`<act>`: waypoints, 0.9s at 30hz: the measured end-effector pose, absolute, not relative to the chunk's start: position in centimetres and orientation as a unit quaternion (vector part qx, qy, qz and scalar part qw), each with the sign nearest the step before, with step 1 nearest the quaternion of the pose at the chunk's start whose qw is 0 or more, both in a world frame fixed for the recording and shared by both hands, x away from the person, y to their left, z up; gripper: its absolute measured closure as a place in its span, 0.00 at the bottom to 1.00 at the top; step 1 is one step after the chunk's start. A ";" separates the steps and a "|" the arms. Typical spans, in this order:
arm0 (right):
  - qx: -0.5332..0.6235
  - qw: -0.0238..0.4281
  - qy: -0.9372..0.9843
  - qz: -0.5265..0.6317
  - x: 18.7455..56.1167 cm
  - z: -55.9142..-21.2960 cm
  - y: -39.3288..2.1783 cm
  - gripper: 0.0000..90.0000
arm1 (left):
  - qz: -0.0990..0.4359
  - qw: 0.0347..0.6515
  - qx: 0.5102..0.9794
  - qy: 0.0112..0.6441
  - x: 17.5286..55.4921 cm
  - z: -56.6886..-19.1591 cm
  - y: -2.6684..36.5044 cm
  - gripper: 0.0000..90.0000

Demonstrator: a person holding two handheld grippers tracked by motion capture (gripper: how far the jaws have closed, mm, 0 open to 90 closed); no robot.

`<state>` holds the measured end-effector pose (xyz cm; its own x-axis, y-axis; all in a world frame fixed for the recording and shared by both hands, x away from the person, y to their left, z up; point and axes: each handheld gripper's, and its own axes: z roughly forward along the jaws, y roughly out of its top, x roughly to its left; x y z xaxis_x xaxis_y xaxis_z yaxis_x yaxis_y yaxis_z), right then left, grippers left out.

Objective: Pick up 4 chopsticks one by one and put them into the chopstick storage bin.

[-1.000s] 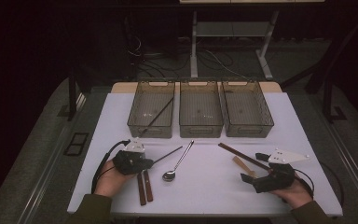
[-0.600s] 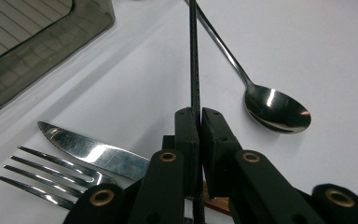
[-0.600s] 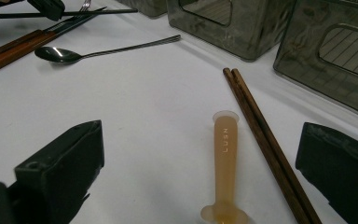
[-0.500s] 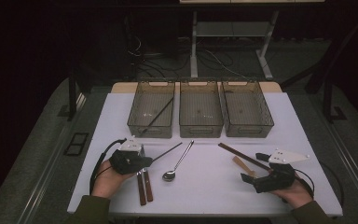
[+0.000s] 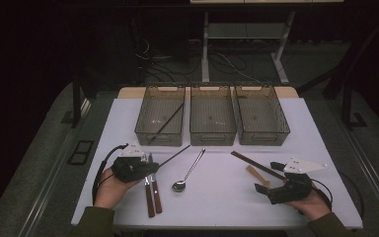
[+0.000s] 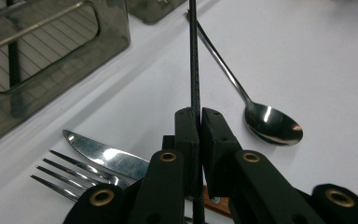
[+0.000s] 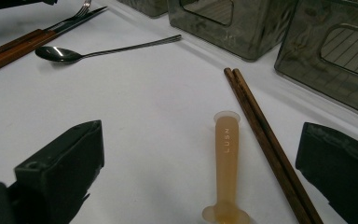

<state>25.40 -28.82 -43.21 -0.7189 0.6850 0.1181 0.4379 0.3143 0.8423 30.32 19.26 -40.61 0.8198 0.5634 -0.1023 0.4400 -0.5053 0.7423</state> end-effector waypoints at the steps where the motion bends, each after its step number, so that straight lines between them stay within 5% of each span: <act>1: 0.351 0.132 0.800 0.469 25.4 -43.2 -28.8 0.02 | 0.077 0.407 0.862 0.292 30.3 -40.5 19.3 0.94; 27: 0.352 0.130 0.800 0.467 25.5 -43.3 -28.8 0.01 | 0.098 0.447 0.836 0.303 31.3 -39.4 18.9 0.94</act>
<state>25.51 -28.84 -43.28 -0.7179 0.6854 0.1219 0.4431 0.3148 0.8394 31.33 18.91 -39.43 0.7967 0.5946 -0.1080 0.4199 -0.4161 0.8066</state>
